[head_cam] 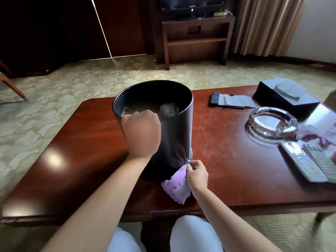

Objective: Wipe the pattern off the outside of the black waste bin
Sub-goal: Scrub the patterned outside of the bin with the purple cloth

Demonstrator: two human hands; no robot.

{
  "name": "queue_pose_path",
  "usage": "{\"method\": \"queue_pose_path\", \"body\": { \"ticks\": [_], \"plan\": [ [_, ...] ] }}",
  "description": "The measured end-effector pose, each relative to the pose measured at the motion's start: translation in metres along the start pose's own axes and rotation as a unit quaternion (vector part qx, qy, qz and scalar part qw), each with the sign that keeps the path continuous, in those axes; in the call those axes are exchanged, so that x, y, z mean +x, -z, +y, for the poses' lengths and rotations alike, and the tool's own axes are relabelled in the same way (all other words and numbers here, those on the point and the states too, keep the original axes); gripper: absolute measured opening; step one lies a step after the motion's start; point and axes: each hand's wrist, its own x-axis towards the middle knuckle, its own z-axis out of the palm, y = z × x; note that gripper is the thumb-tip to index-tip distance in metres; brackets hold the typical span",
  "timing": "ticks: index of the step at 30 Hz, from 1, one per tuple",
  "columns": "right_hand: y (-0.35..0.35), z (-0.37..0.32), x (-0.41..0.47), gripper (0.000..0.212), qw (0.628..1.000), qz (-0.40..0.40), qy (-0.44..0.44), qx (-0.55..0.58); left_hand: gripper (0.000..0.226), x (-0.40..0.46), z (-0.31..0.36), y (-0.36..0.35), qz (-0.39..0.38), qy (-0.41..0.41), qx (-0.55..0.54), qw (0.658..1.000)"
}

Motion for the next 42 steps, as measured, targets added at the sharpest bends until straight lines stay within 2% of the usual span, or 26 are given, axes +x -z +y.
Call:
{"method": "queue_pose_path", "body": {
  "ticks": [6, 13, 16, 26, 31, 37, 42],
  "plan": [
    [-0.001, 0.013, -0.004, 0.011, 1.000, 0.000, 0.014, -0.023, 0.033, 0.002, 0.005, 0.000, 0.002, 0.009, 0.017, 1.000],
    [-0.004, 0.019, -0.010, 0.010, 1.000, 0.012, 0.015, -0.012, 0.033, 0.006, 0.044, -0.010, -0.067, 0.027, 0.086, 0.994],
    [-0.003, 0.020, -0.009, 0.009, 1.000, 0.009, 0.013, 0.000, 0.034, 0.007, 0.050, -0.015, -0.053, 0.063, 0.066, 0.994],
    [-0.002, 0.003, 0.030, 0.009, 0.997, 0.040, -0.059, 0.028, 0.033, 0.006, 0.044, -0.012, -0.061, 0.056, 0.025, 0.996],
    [0.007, -0.003, 0.042, 0.010, 0.999, 0.011, -0.048, -0.006, 0.030, 0.006, 0.044, -0.014, -0.060, 0.053, 0.027, 0.996],
    [-0.002, 0.018, 0.006, 0.005, 1.000, -0.008, -0.016, -0.016, 0.030, 0.006, 0.042, -0.014, -0.055, 0.046, 0.024, 0.997],
    [0.003, 0.007, 0.021, 0.007, 0.998, 0.025, -0.059, 0.016, 0.030, 0.006, 0.041, -0.013, -0.059, 0.046, 0.020, 0.997]
  ]
}}
